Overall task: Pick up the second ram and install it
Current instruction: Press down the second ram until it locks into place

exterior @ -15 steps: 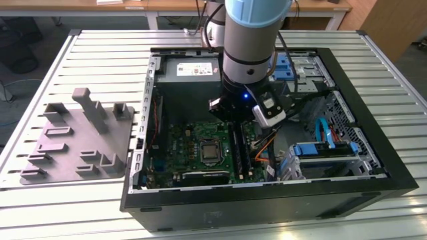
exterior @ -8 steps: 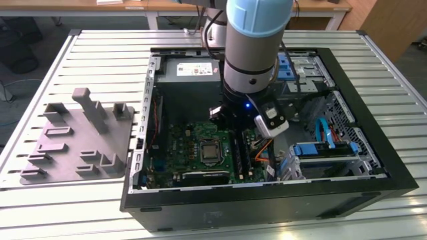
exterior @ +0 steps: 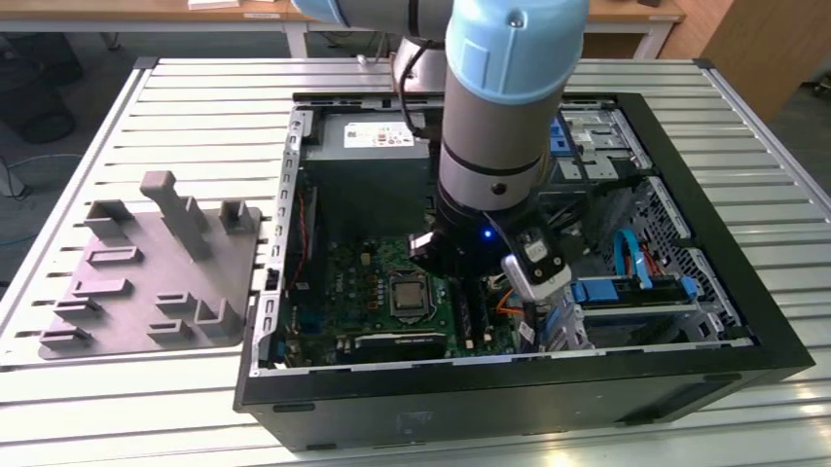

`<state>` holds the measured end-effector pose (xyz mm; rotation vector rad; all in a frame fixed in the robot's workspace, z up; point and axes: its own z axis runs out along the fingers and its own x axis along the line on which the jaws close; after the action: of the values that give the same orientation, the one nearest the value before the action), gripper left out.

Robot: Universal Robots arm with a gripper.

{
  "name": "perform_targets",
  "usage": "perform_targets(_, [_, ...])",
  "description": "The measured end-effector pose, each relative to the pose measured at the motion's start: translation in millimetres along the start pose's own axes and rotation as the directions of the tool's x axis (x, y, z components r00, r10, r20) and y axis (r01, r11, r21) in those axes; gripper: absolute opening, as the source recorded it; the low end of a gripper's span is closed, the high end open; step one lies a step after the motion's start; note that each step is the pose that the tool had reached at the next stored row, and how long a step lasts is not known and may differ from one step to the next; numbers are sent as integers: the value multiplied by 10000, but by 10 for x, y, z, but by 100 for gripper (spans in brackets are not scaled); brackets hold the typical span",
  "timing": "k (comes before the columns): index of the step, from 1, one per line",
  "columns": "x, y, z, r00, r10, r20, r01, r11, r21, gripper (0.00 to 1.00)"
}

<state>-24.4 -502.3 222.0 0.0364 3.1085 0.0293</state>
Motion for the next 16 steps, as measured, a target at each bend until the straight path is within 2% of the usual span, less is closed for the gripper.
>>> perform_targets(5, [-4, -184, 12, 10000, -2, 1, 2, 10000, 56, 10])
perform_targets(7, [-5, -225, 21, 10000, -4, 2, 4, 10000, 94, 10])
perform_targets(12, [-4, -276, 46, 10000, -3, 1, 3, 9999, 120, 10])
perform_targets(16, [-5, -278, 50, 10000, -6, 4, 6, 9999, 171, 10])
